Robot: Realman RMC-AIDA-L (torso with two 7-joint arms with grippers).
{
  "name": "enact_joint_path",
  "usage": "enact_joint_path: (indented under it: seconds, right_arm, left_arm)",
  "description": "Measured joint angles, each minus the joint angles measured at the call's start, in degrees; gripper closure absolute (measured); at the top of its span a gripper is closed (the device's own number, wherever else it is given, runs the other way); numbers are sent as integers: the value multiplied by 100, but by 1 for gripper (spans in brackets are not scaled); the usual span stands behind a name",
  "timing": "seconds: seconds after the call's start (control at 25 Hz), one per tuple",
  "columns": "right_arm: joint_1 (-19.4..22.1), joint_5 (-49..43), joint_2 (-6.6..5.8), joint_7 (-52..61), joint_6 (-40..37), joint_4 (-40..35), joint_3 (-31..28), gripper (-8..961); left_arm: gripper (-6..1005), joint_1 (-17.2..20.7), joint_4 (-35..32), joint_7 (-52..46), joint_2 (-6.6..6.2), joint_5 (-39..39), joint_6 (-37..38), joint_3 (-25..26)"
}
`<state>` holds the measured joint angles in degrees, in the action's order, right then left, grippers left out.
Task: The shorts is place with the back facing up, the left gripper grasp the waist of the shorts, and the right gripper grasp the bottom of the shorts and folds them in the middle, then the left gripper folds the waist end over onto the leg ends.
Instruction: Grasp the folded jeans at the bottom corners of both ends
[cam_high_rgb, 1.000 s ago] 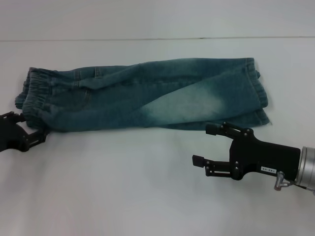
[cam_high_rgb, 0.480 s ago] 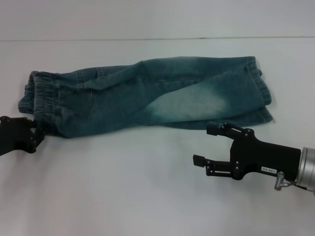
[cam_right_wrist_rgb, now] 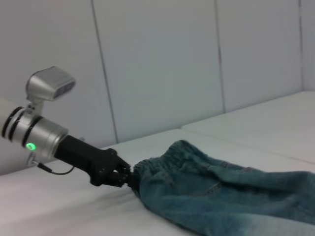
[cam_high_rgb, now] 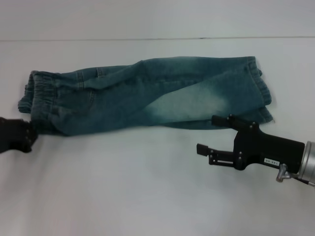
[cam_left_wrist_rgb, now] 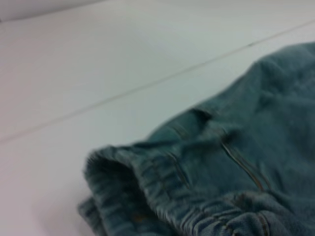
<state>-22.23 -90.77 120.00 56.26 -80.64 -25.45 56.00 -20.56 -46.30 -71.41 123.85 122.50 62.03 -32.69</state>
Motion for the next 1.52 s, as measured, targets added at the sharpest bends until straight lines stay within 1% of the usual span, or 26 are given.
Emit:
enact_joint_path:
  seconds: [0.08,0.12,0.28,0.44,0.6,0.68,0.72,0.76,0.88,1.0,1.12,1.24,1.36,1.52]
  right_arm:
    - [-11,31,5,-15,16,23,-112,14]
    - [-20,70,8,-25,49,36,-148,20]
    - [-106,360,18,-79,291,140,-135,44]
    - [-282,673,26,-260,644,427,-151,69]
    - [-553,1092,39,-865,942,975,-147,93]
    - [-737,1344,65,-1285,1130,1323,-232,179]
    - [-927,1854,88,-1976,1291,1767,-302,223]
    - [-927,1854,88,-1976,1291,1767,-302,266]
    - [-1361,2848,119,-3502,1380,2671,-431,409]
    - [-1725,3214,147,-4256,1567,3203,-758,560]
    - [-2000,3211,154,-4597,1951,3443,-1038,678]
    - [-2245,3211,155,-4664,2475,3515,-1206,795]
    - [-2431,3198,155,-4649,2926,3523,-1319,855]
    - [-2637,2888,156,-4546,3244,3530,-1363,935]
  left_arm:
    - [891,11,-125,-116,4,-16,46,-2]
    - [897,17,-397,-397,7,-31,126,-5]
    - [918,-11,-875,-973,8,22,218,-95]
    - [940,-53,-1320,-1489,7,65,233,-385]
    - [951,-143,-1592,-1892,8,68,234,-772]
    - [951,-185,-1715,-2073,8,72,233,-1023]
    - [951,-195,-1751,-2114,8,73,235,-1097]
    - [951,-219,-1835,-2217,8,74,235,-1253]
    - [952,-268,-1969,-2429,12,74,238,-1459]
    - [952,-329,-2187,-2720,13,74,288,-1640]
    - [952,-357,-2468,-3046,15,74,334,-1871]
    - [952,-416,-2771,-3411,16,73,401,-2150]
    - [952,-555,-3017,-3824,15,73,535,-2404]
    - [952,-846,-3218,-4282,9,71,572,-2866]
